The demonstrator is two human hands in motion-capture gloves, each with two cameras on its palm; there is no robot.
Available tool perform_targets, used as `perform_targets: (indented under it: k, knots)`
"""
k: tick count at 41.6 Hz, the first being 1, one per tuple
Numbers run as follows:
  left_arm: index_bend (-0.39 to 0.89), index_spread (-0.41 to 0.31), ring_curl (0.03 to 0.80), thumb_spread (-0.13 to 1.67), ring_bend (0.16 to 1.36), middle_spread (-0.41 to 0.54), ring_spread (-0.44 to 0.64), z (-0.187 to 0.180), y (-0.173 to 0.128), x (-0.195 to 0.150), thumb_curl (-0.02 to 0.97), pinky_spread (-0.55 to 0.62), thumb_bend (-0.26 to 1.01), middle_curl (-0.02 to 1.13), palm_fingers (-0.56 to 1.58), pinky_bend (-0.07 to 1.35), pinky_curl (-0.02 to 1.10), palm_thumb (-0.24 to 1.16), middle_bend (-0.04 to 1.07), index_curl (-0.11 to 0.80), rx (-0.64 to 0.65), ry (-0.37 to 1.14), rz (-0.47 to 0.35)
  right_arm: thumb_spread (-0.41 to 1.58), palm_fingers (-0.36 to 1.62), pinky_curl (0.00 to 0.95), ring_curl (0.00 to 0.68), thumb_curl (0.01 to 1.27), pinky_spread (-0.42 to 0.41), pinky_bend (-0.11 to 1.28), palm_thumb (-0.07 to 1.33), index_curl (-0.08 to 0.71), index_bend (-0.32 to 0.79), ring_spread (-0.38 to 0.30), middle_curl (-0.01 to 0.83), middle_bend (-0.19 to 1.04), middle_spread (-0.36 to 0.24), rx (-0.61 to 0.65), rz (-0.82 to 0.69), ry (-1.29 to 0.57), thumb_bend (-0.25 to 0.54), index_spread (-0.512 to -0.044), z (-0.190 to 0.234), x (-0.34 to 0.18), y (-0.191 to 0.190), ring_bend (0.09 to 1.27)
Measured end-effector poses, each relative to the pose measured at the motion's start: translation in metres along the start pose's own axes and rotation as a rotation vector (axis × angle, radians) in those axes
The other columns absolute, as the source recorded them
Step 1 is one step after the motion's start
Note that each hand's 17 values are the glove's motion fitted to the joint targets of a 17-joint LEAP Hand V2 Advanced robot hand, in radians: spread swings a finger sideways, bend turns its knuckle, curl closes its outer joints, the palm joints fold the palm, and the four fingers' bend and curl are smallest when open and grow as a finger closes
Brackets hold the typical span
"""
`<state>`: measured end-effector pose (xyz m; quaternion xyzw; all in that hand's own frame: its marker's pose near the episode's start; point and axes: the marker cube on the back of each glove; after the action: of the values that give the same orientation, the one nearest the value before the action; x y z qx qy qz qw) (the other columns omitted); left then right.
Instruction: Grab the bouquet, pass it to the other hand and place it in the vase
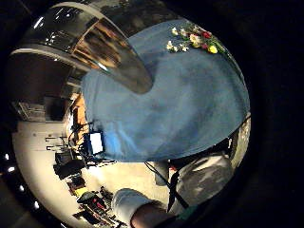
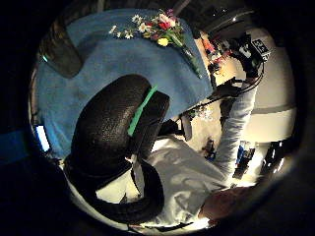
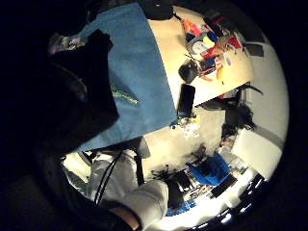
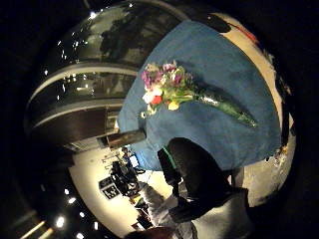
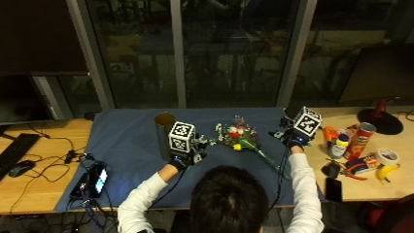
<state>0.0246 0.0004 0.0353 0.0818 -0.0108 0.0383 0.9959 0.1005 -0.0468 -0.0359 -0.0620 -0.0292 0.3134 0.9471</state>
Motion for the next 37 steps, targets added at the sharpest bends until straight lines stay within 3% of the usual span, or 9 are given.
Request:
perform_targets:
  k: [2, 4, 9, 13, 16, 21, 27, 37]
  knots:
    - [0.14, 0.078, 0.247, 1.13, 0.68, 0.354, 0.41, 0.002, -0.001, 0.0, 0.234, 0.46, -0.02, 0.28, 0.05, 0.44, 0.29, 0.12, 0.22, 0.201, -0.002, 0.002, 0.0, 1.06, 0.38, 0.374, 0.329, 0.27, 0.171, 0.79, 0.47, 0.134, 0.08, 0.014, 0.322, 0.2, 0.027, 0.088, -0.052, -0.008, -0.024, -0.155, 0.007, 0.008, -0.028, 0.65]
    - [0.13, 0.079, 0.247, 1.13, 0.68, 0.354, 0.41, 0.003, -0.001, 0.0, 0.236, 0.46, -0.02, 0.28, 0.05, 0.44, 0.29, 0.12, 0.22, 0.204, -0.006, 0.005, 0.001, 1.05, 0.39, 0.375, 0.333, 0.27, 0.169, 0.79, 0.47, 0.135, 0.08, 0.005, 0.329, 0.2, 0.022, 0.096, -0.05, -0.01, -0.025, -0.153, 0.017, 0.016, -0.043, 0.65]
    - [0.13, 0.079, 0.249, 1.13, 0.68, 0.354, 0.41, 0.01, -0.003, -0.001, 0.242, 0.46, -0.02, 0.29, 0.04, 0.44, 0.3, 0.12, 0.22, 0.21, -0.025, 0.013, 0.003, 1.04, 0.39, 0.375, 0.341, 0.28, 0.166, 0.79, 0.47, 0.136, 0.08, -0.008, 0.345, 0.2, 0.017, -0.084, 0.09, -0.013, -0.024, -0.15, 0.048, 0.033, -0.049, 0.65]
    - [0.13, 0.079, 0.25, 1.13, 0.68, 0.353, 0.41, 0.013, -0.002, -0.002, 0.245, 0.46, -0.02, 0.3, 0.04, 0.44, 0.3, 0.12, 0.22, 0.214, -0.042, 0.014, 0.002, 1.03, 0.38, 0.373, 0.347, 0.29, 0.156, 0.79, 0.48, 0.14, 0.09, -0.025, 0.356, 0.2, 0.015, -0.089, 0.072, -0.005, -0.02, -0.149, 0.079, 0.042, -0.069, 0.65]
    - [0.13, 0.079, 0.251, 1.13, 0.68, 0.349, 0.41, 0.016, -0.003, -0.004, 0.248, 0.46, -0.02, 0.3, 0.04, 0.44, 0.31, 0.12, 0.22, 0.216, -0.051, 0.015, -0.002, 1.02, 0.39, 0.371, 0.349, 0.3, 0.149, 0.78, 0.5, 0.144, 0.1, -0.042, 0.361, 0.2, 0.008, -0.169, 0.152, 0.028, -0.017, -0.152, 0.098, 0.046, -0.055, 0.65]
    - [0.13, 0.079, 0.252, 1.14, 0.68, 0.346, 0.41, 0.02, -0.003, -0.008, 0.251, 0.46, -0.02, 0.31, 0.04, 0.44, 0.31, 0.12, 0.22, 0.22, -0.061, 0.021, -0.008, 1.01, 0.39, 0.367, 0.354, 0.31, 0.139, 0.77, 0.54, 0.151, 0.1, -0.062, 0.373, 0.2, -0.006, 0.099, 0.055, 0.097, -0.01, -0.157, 0.113, 0.043, -0.047, 0.64]
    - [0.13, 0.079, 0.253, 1.14, 0.67, 0.345, 0.41, 0.023, -0.001, -0.01, 0.255, 0.46, -0.02, 0.32, 0.04, 0.44, 0.32, 0.12, 0.22, 0.223, -0.068, 0.03, -0.013, 1.0, 0.4, 0.363, 0.361, 0.33, 0.13, 0.76, 0.61, 0.156, 0.09, -0.082, 0.386, 0.2, -0.024, 0.032, 0.004, 0.108, -0.007, -0.159, 0.143, 0.044, -0.048, 0.64]
    - [0.13, 0.076, 0.254, 1.14, 0.67, 0.34, 0.41, 0.028, 0.0, -0.016, 0.257, 0.46, -0.02, 0.33, 0.04, 0.43, 0.32, 0.12, 0.22, 0.23, -0.081, 0.044, -0.023, 0.98, 0.58, 0.351, 0.375, 0.36, 0.021, 0.73, 0.71, 0.135, 0.07, -0.136, 0.434, 0.33, -0.079, 0.082, -0.001, 0.199, 0.002, -0.171, 0.174, 0.044, -0.05, 0.67]
